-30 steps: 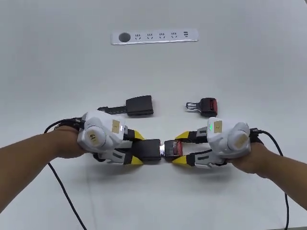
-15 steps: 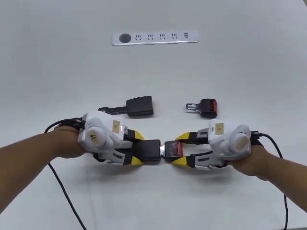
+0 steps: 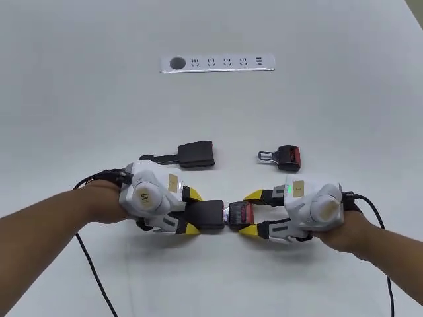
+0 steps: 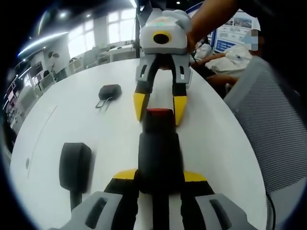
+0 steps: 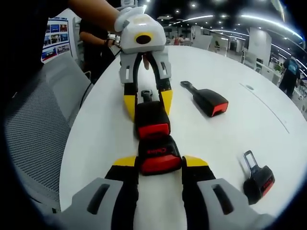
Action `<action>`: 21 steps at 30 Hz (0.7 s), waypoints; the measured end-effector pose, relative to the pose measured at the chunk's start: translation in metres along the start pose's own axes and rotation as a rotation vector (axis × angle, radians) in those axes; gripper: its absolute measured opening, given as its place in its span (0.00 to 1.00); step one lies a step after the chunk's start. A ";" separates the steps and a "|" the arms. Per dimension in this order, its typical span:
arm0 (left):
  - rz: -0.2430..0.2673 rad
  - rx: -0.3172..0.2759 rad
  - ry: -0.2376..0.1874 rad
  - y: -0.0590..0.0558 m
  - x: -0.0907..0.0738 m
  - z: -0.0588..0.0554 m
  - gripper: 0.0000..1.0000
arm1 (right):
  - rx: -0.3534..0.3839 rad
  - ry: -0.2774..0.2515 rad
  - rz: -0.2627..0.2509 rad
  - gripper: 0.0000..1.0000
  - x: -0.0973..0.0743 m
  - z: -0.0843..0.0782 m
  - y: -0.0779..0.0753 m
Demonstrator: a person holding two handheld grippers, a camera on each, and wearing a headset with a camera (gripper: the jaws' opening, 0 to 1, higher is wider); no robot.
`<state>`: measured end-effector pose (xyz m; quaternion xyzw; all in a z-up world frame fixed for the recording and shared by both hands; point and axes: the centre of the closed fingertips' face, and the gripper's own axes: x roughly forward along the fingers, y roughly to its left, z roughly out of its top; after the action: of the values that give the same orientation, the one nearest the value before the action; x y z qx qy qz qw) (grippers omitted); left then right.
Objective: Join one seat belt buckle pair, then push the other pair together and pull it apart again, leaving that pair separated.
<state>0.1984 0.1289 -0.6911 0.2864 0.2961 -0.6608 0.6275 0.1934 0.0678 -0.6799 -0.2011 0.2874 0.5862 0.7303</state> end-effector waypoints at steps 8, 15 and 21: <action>0.006 -0.071 0.015 -0.005 -0.009 -0.002 0.62 | 0.135 -0.101 -0.055 0.56 -0.015 0.021 -0.008; 0.085 -0.132 -0.057 0.007 -0.031 0.010 0.80 | 0.139 -0.109 -0.110 0.68 -0.031 0.023 -0.021; 0.138 -0.152 -0.069 0.023 -0.048 0.011 0.84 | 0.132 -0.119 -0.141 0.72 -0.042 0.027 -0.033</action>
<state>0.2232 0.1510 -0.6483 0.2345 0.3032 -0.6010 0.7013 0.2242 0.0459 -0.6331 -0.1371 0.2668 0.5240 0.7971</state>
